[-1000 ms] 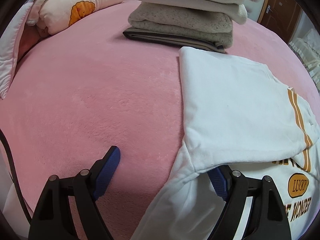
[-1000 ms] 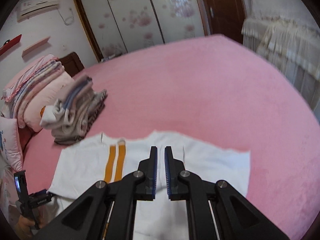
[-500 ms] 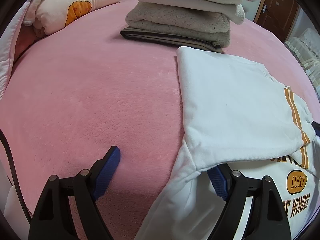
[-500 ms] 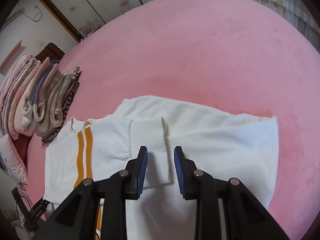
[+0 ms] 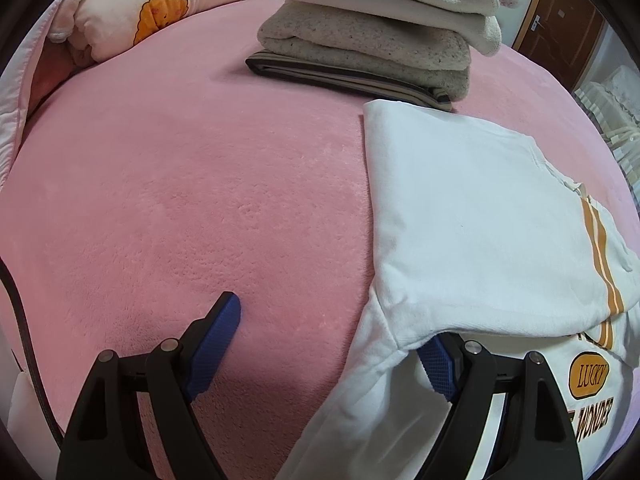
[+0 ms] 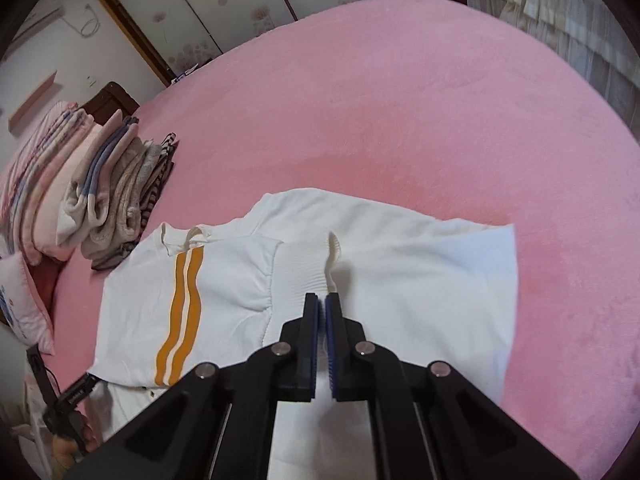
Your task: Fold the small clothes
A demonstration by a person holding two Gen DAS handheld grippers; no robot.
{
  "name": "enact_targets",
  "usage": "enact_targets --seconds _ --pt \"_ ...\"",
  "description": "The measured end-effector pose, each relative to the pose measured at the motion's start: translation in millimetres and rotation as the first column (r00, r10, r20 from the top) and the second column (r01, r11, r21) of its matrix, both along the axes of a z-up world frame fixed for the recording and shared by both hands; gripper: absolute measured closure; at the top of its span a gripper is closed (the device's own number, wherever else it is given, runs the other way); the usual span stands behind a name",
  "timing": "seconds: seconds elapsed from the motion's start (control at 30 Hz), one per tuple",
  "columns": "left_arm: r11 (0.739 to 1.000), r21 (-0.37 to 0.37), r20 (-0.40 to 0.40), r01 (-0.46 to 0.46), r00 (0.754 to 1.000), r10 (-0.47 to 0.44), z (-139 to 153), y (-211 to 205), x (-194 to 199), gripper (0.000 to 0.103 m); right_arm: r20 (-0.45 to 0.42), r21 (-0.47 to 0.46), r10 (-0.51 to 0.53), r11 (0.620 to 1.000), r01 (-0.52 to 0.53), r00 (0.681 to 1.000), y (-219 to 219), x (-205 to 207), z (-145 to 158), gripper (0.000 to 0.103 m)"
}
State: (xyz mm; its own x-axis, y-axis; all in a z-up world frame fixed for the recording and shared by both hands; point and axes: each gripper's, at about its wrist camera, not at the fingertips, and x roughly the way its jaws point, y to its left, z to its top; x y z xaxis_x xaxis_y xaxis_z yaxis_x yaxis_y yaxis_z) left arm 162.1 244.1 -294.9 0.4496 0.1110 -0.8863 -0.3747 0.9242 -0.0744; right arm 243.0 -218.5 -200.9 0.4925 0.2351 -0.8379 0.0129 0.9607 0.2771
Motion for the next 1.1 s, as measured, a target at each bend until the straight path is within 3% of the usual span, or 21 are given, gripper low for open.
enact_targets --seconds 0.3,0.43,0.47,0.63,0.8,0.93,1.03,1.1 --pt "0.999 -0.002 -0.045 0.045 0.998 -0.045 7.9 -0.2 1.2 0.02 -0.089 -0.125 0.006 0.992 -0.017 0.996 15.7 3.9 -36.1 0.096" --pt "0.997 0.012 -0.016 0.077 0.997 -0.077 28.1 -0.8 -8.7 0.02 -0.033 -0.168 -0.005 0.986 -0.001 0.999 18.1 -6.1 -17.2 0.072" --pt "0.996 0.021 -0.005 0.082 0.997 -0.082 34.4 -2.1 -9.7 0.02 -0.008 -0.174 0.001 0.985 -0.002 1.0 20.4 -9.5 -10.8 0.071" --pt "0.994 0.045 0.035 0.101 0.994 -0.103 54.6 -14.0 -4.6 0.02 0.081 -0.187 0.056 0.982 -0.04 0.995 48.0 -24.9 14.1 0.071" --pt "0.969 0.197 -0.096 0.152 0.986 -0.135 37.6 -28.1 -1.1 0.02 0.082 -0.189 0.168 0.97 -0.15 0.982 91.7 -33.1 16.0 0.071" --pt "0.98 0.172 -0.176 0.099 0.982 -0.068 15.6 -8.8 -11.0 0.02 0.076 -0.215 0.252 0.949 -0.231 0.965 123.4 -39.1 8.8 0.071" --pt "0.992 0.117 -0.158 0.042 0.987 -0.023 20.0 5.2 -19.3 0.02 0.068 -0.202 0.286 0.942 -0.267 0.956 135.7 -41.4 6.0 0.071" --pt "0.992 0.118 -0.142 0.043 0.99 -0.026 29.9 3.5 -19.5 0.02 0.072 -0.183 0.295 0.943 -0.278 0.953 140.0 -42.1 6.3 0.071"
